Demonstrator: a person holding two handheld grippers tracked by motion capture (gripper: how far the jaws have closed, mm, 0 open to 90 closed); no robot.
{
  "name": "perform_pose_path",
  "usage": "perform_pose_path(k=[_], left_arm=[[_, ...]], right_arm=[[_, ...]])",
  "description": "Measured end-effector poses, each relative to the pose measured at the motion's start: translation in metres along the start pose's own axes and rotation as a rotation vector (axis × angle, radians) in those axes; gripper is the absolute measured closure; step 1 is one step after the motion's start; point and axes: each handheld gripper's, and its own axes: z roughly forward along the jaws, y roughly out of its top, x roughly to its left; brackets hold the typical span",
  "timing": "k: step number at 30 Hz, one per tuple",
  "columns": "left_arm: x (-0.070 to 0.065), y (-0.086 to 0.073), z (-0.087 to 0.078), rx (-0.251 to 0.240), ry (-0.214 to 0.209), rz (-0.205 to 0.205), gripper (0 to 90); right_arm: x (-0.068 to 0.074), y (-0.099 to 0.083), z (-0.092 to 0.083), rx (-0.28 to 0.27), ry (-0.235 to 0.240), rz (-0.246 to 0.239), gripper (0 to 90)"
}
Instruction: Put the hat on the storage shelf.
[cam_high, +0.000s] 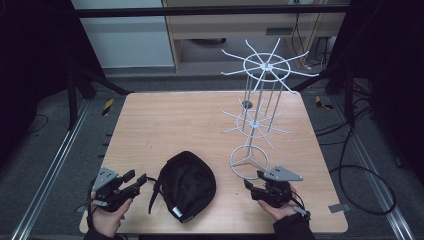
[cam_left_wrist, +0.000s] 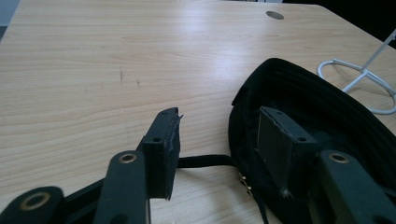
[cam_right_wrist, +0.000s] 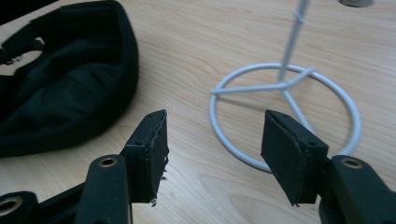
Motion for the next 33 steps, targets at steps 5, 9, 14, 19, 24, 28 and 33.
perform_pose_path(k=[5,9,14,19,24,28,33], left_arm=[[-0.008,-0.001,0.001,0.017,-0.018,0.006,51.5],[-0.015,-0.002,0.001,0.031,-0.025,0.026,53.8],[-0.026,-0.004,0.003,0.052,-0.039,0.055,55.7],[-0.036,-0.006,0.005,0.079,-0.041,0.077,56.9],[-0.043,-0.010,0.008,0.122,-0.038,0.090,56.9],[-0.048,-0.012,0.009,0.149,-0.041,0.089,56.2],[-0.051,-0.018,0.013,0.194,-0.043,0.081,53.4]], right_arm=[[0.014,0.007,0.009,0.001,0.034,-0.015,41.8],[0.026,0.013,0.017,0.010,0.059,-0.041,43.1],[0.040,0.020,0.025,0.011,0.092,-0.060,43.6],[0.052,0.030,0.035,0.012,0.110,-0.076,44.2],[0.060,0.037,0.046,0.018,0.116,-0.084,44.7],[0.062,0.040,0.052,0.025,0.113,-0.088,44.3],[0.064,0.043,0.061,0.029,0.122,-0.080,43.8]])
